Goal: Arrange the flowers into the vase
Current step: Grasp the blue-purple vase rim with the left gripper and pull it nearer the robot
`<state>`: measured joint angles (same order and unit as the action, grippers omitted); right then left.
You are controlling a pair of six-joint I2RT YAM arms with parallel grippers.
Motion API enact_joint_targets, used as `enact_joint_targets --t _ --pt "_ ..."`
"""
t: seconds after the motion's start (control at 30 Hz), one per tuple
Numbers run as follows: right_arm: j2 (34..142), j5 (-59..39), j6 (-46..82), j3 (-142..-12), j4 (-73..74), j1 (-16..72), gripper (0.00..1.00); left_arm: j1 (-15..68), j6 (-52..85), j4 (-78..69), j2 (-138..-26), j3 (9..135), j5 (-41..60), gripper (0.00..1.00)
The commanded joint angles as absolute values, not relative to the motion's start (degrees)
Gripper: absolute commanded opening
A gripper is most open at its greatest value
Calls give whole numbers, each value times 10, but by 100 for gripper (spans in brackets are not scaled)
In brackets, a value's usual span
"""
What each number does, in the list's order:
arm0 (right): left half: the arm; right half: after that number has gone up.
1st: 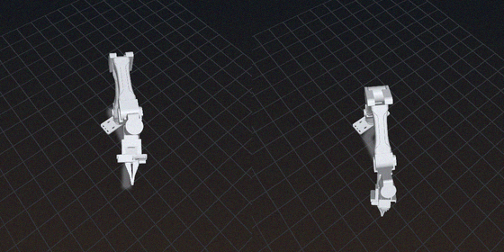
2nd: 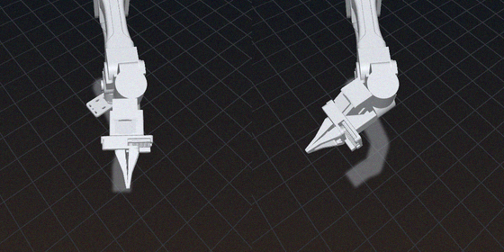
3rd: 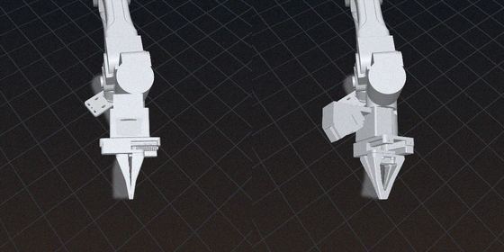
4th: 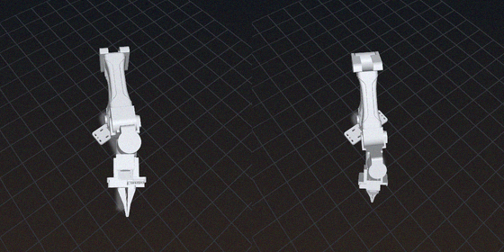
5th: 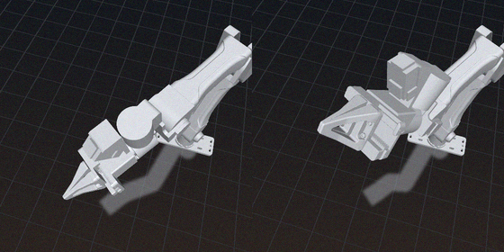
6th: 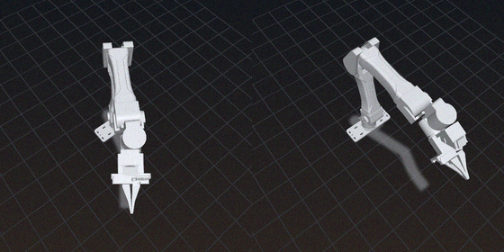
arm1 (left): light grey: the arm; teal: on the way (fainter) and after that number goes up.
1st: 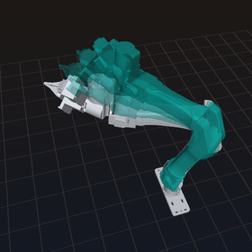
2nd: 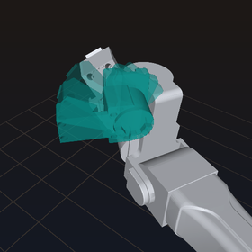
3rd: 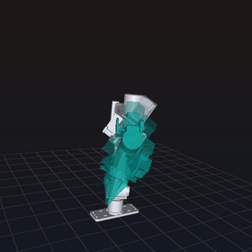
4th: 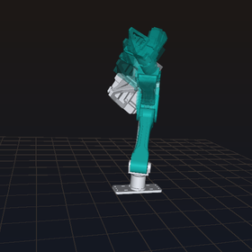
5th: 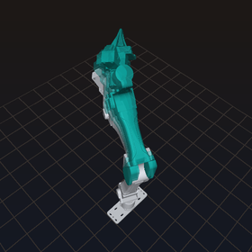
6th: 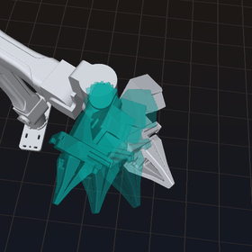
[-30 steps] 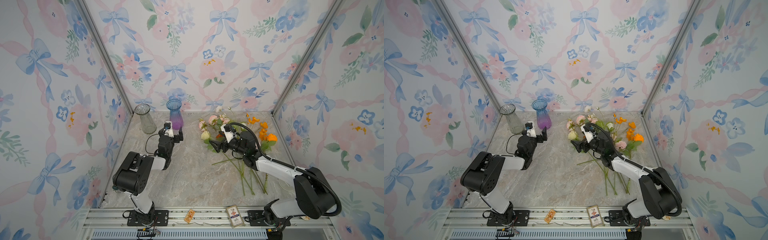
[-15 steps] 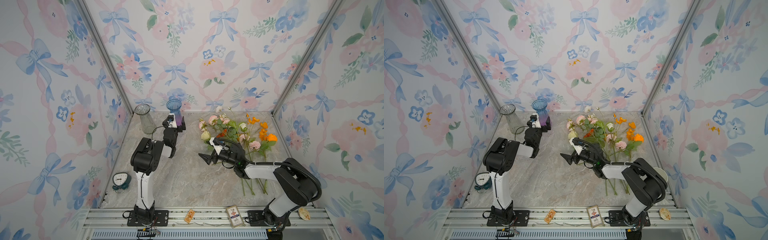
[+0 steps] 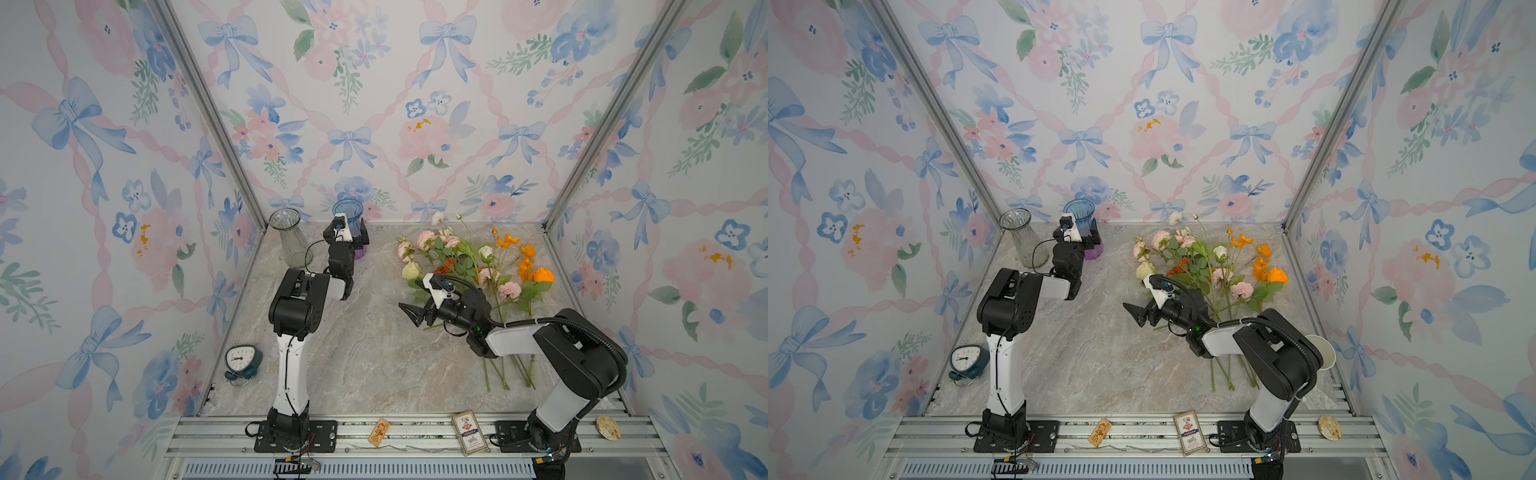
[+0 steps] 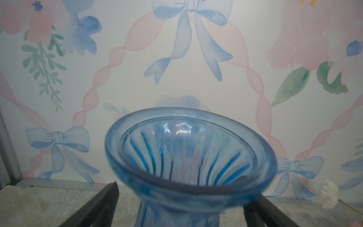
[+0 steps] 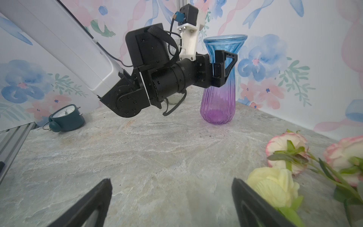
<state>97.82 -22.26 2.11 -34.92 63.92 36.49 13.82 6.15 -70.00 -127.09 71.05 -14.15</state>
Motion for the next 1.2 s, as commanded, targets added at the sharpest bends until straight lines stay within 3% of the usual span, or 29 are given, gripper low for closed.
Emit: enact_joint_targets --t 0.0,0.33,1.0,1.17 --pt "978 -222 19 -363 639 369 97 135 47 -673 -1292 741 -151 98" --pt "981 -235 15 -367 630 367 97 134 38 -652 -1332 787 -164 95" --pt "986 -245 5 -374 607 367 97 117 18 -680 -1302 769 -4 47" --pt "985 -245 4 -375 605 368 97 118 21 -708 -1269 737 17 41"
